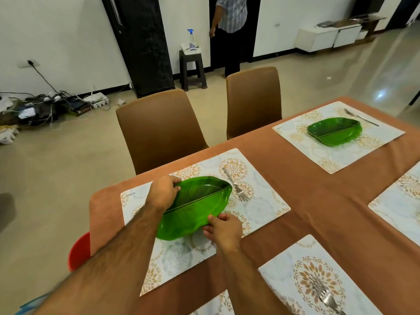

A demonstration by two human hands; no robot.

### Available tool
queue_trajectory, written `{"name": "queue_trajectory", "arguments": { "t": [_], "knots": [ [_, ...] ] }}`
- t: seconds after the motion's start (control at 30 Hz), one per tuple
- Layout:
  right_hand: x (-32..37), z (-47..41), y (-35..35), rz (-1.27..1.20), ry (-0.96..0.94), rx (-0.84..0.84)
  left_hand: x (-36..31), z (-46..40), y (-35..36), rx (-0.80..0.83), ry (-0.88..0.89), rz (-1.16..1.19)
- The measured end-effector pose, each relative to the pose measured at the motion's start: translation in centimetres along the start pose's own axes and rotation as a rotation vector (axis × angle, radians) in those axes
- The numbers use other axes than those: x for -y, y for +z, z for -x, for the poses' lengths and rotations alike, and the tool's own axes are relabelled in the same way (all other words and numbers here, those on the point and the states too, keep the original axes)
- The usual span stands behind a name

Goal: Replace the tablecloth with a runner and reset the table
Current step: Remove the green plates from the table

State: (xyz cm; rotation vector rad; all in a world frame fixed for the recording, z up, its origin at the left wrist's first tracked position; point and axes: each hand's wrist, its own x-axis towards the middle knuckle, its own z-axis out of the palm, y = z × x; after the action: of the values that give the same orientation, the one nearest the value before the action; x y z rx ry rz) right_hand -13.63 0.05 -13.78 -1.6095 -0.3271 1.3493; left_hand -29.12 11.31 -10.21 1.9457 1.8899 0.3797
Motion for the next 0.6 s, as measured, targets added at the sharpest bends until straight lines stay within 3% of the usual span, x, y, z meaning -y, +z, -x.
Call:
{"name": "queue_trajectory", "arguments": {
  "t": [0.3, 0.6],
  "knots": [
    [-0.1, -1.7, 1.5, -0.010, 0.031, -0.056, 1.2, -2.1, 1.6, -0.008, 0.105, -0.114],
    [-0.7, -2.0, 1.7, 0.037, 0.046, -0.081, 2.2, -2.4, 2.1, 0.038, 0.085, -0.094]
  ]
}}
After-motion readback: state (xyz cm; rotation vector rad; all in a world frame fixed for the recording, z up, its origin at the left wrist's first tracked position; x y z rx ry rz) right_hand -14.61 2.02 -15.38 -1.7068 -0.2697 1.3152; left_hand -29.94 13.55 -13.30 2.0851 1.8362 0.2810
